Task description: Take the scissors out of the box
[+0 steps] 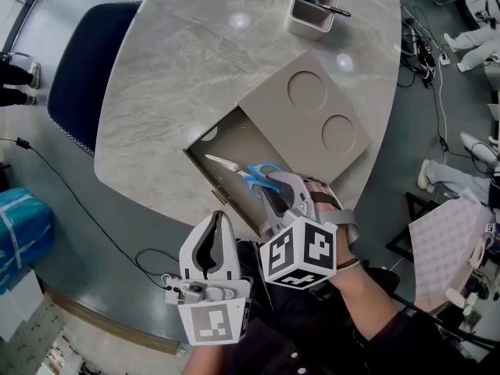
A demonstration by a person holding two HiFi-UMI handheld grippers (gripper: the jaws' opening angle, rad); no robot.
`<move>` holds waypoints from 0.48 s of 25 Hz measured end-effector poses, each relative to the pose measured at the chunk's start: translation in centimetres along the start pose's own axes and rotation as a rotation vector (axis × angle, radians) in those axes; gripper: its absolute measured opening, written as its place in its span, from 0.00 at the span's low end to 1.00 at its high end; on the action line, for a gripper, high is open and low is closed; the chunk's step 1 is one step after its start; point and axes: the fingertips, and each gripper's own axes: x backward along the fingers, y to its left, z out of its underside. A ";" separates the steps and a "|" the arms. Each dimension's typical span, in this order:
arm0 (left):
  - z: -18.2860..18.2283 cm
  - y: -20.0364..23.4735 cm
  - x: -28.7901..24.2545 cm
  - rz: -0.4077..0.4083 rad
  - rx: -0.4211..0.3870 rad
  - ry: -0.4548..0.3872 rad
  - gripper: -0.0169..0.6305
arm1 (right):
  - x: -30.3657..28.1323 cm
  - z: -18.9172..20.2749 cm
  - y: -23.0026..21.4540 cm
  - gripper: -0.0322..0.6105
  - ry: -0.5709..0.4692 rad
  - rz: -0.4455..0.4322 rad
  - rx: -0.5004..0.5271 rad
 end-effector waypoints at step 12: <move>-9.1 -1.9 3.9 0.012 -0.065 -0.131 0.05 | 12.1 -5.4 -4.5 0.16 -0.223 0.167 -0.071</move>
